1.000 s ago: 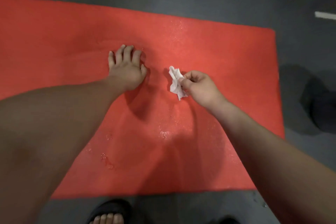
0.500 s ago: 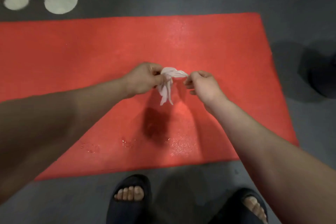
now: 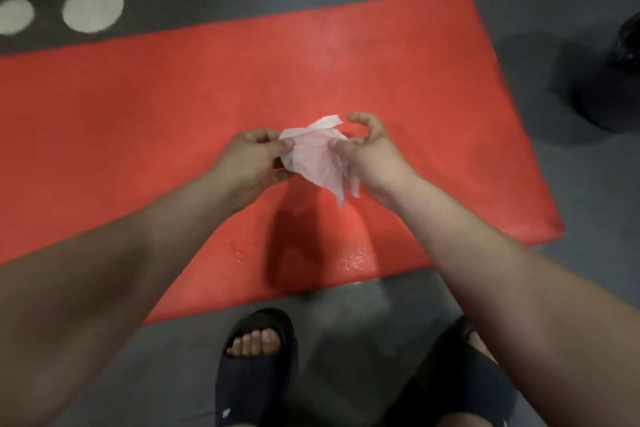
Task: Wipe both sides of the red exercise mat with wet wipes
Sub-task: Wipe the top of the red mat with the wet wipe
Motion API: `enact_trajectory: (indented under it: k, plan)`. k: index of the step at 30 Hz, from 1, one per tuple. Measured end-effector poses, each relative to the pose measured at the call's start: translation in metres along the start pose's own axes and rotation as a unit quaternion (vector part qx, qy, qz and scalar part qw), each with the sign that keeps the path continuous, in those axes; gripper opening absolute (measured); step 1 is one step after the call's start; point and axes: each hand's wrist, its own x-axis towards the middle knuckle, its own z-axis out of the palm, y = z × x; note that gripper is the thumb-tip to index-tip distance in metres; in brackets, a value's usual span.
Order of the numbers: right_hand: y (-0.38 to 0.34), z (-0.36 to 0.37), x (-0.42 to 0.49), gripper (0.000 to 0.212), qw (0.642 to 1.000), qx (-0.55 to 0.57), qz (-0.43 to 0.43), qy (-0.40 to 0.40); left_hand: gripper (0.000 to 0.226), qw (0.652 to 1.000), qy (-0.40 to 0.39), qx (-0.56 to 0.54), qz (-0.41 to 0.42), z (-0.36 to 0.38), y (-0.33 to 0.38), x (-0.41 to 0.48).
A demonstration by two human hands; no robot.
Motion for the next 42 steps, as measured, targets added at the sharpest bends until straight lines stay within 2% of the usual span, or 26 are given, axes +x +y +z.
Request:
enact_trajectory:
  k: [3,6,8,10,11,13,14,16,17,19,21,24,27,29,31,34,37,39,40,42]
  plan:
    - [0.016,-0.010,-0.004,0.044,1.000,-0.020,0.009,0.018,0.027,0.997,0.061,-0.032,-0.026,0.003,-0.017,0.004]
    - [0.025,-0.016,-0.013,0.039,0.998,-0.056,-0.016,0.009,0.033,0.998,0.052,0.021,0.029,0.009,-0.017,0.004]
    - [0.026,-0.019,-0.014,0.034,0.996,-0.075,-0.033,-0.031,0.029,0.995,0.031,0.076,0.057,0.012,-0.017,0.005]
    - [0.025,-0.021,-0.015,0.030,0.992,-0.082,-0.032,-0.089,0.010,0.983,0.003,0.174,0.062,0.010,-0.020,0.007]
    - [0.025,-0.021,-0.015,0.030,0.991,-0.072,-0.019,-0.113,0.023,0.963,-0.025,0.262,0.062,0.009,-0.020,0.007]
    - [0.028,-0.023,-0.013,0.033,0.988,-0.071,0.002,-0.136,0.053,0.887,-0.085,0.449,0.068,0.008,-0.025,0.008]
    - [0.029,-0.024,-0.011,0.033,0.986,-0.096,0.005,-0.136,0.058,0.849,-0.098,0.513,0.081,0.009,-0.029,0.008]
    - [0.031,-0.028,-0.005,0.026,0.976,-0.174,-0.010,-0.131,0.046,0.803,-0.098,0.575,0.121,0.012,-0.037,0.012]
    - [0.033,-0.029,-0.002,0.019,0.969,-0.212,-0.025,-0.125,0.035,0.799,-0.097,0.579,0.132,0.012,-0.038,0.013]
    - [0.034,-0.033,0.003,0.005,0.956,-0.269,-0.063,-0.103,0.029,0.817,-0.114,0.549,0.133,0.008,-0.039,0.016]
    - [0.033,-0.036,0.008,0.022,0.953,-0.281,-0.084,-0.072,0.029,0.843,-0.128,0.506,0.127,0.005,-0.037,0.019]
    - [0.033,-0.036,0.013,0.033,0.985,-0.164,-0.032,-0.044,0.018,0.890,-0.100,0.433,0.103,0.001,-0.037,0.023]
    - [0.038,-0.033,0.025,0.028,0.993,-0.117,-0.005,0.029,0.017,0.938,-0.116,0.325,0.038,0.002,-0.039,0.028]
    - [0.041,-0.031,0.036,0.024,0.985,-0.164,0.005,0.059,0.021,0.945,-0.108,0.308,0.008,0.003,-0.040,0.033]
    - [0.044,-0.028,0.045,0.021,0.977,-0.203,0.036,0.054,0.024,0.941,-0.080,0.330,0.004,0.004,-0.040,0.038]
    - [0.049,-0.025,0.052,0.021,0.981,-0.180,0.058,0.042,0.033,0.929,-0.047,0.366,-0.012,0.003,-0.042,0.048]
    - [0.043,-0.025,0.050,0.020,0.975,-0.183,-0.055,0.112,0.041,0.912,0.002,0.410,0.005,-0.001,-0.039,0.055]
    - [0.035,-0.026,0.041,0.011,0.938,-0.249,-0.200,0.134,0.038,0.889,0.046,0.454,0.043,-0.006,-0.036,0.057]
    - [0.033,-0.026,0.036,0.007,0.910,-0.297,-0.268,0.109,0.034,0.880,0.063,0.467,0.057,-0.010,-0.035,0.057]
    - [0.042,-0.026,0.027,0.006,0.848,-0.408,-0.339,-0.013,0.027,0.875,0.072,0.473,0.079,-0.016,-0.035,0.057]
